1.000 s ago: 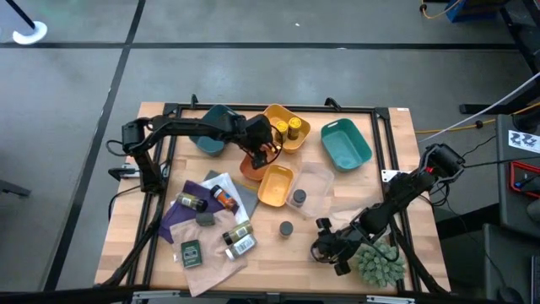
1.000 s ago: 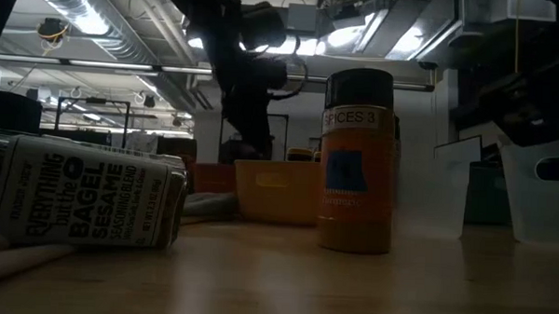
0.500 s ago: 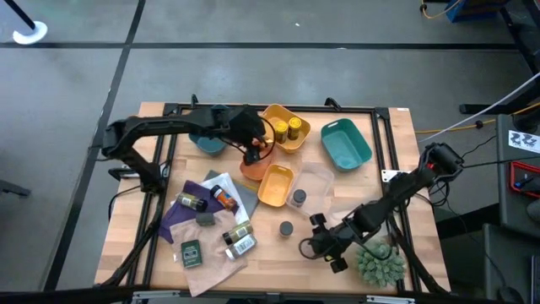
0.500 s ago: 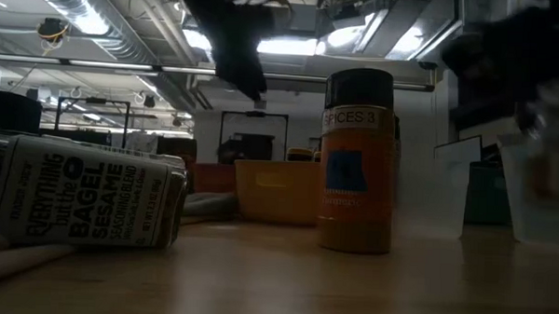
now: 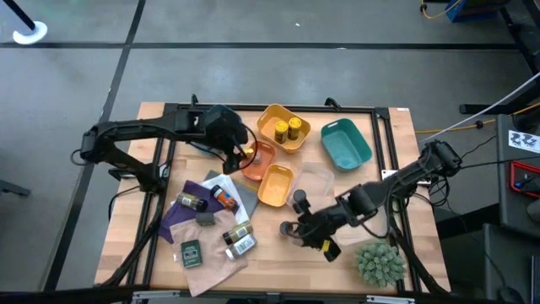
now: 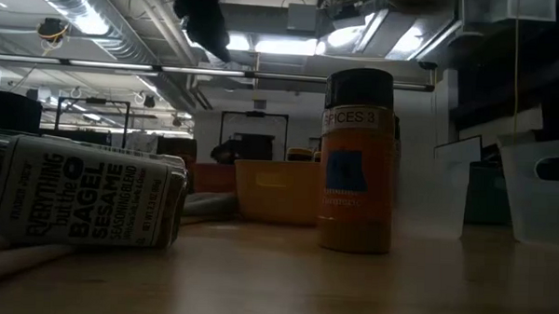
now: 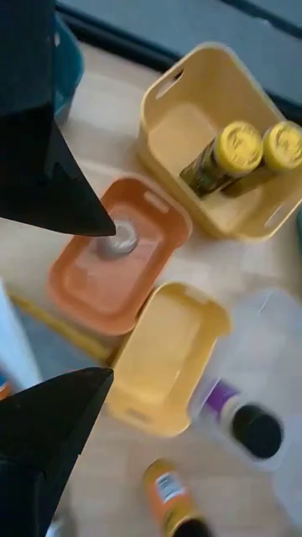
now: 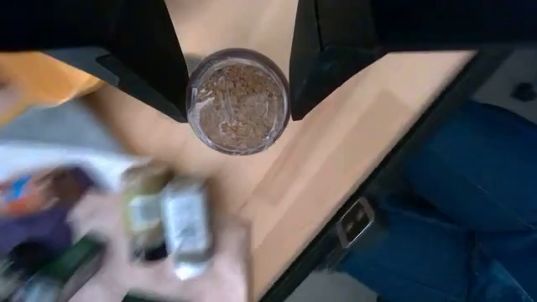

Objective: Sort spices by type
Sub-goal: Put the brown seasoning bottle into the orange bin

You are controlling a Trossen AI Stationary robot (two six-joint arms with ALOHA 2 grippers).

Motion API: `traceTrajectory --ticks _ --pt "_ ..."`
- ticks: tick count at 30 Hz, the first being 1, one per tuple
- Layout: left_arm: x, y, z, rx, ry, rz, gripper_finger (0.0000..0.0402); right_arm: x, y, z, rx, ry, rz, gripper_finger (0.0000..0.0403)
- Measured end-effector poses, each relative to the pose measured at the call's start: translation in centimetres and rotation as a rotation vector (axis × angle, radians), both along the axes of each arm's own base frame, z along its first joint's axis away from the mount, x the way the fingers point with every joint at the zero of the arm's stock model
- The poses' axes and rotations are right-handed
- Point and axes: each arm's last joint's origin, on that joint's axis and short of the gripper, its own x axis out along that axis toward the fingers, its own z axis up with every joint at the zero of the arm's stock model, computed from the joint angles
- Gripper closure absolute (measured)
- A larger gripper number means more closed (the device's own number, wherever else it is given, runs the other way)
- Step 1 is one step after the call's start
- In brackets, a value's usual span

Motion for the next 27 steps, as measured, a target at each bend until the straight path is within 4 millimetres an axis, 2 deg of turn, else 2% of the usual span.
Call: traceTrajectory --ticks 3,6,11,16,21,27 --pt "-0.6 -1.2 0.1 -0.013 0.027 -0.03 0.0149 1.0 -1.8 1.0 -0.057 -0.064 0.025 0.0227" --pt "-1.0 -2.4 0.1 -0.033 0.059 -0.051 0.0149 2.1 -4.2 1.2 -0.121 -0.098 0.025 0.0226" --pt "-1.3 -4.4 -0.2 -0.066 0.102 -0.077 0.0149 3.9 -9.2 1.4 -0.184 -0.173 -0.038 0.0226" --pt "-1.4 -5.8 -0.5 -0.089 0.106 -0.098 0.0149 5.2 -14.4 1.2 -0.14 -0.271 -0.09 0.0225" --pt "-1.4 -6.9 -1.4 -0.113 0.124 -0.096 0.0149 6.7 -18.7 -0.8 -0.063 -0.312 -0.12 0.0225" --pt "-1.8 -7.5 -3.2 -0.143 0.184 -0.051 0.0149 9.3 -21.7 -4.9 -0.048 -0.288 -0.165 0.0225"
